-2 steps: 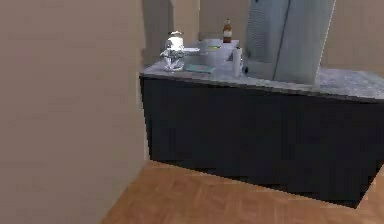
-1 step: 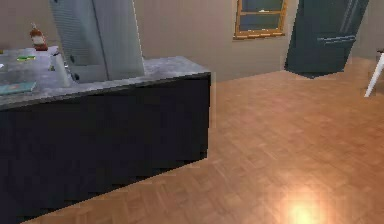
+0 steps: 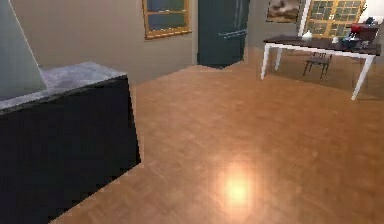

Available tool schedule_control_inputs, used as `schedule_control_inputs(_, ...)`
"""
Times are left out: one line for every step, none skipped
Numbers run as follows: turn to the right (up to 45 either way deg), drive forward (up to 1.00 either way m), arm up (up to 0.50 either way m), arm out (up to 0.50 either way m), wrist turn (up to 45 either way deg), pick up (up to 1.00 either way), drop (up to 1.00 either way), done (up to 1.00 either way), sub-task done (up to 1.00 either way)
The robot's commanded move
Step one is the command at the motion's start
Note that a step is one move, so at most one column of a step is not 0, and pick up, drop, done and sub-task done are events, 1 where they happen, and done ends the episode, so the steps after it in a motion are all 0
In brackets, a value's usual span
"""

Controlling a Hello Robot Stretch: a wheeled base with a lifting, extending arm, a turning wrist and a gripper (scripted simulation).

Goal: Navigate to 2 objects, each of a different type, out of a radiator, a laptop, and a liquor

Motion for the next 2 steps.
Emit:
schedule_control_inputs(3.0, 0.0, 0.0, 0.0, 0.0, 0.0, 0.0, 0.0, 0.0)
schedule_control_inputs(0.0, 1.0, 0.0, 0.0, 0.0, 0.0, 0.0, 0.0, 0.0)
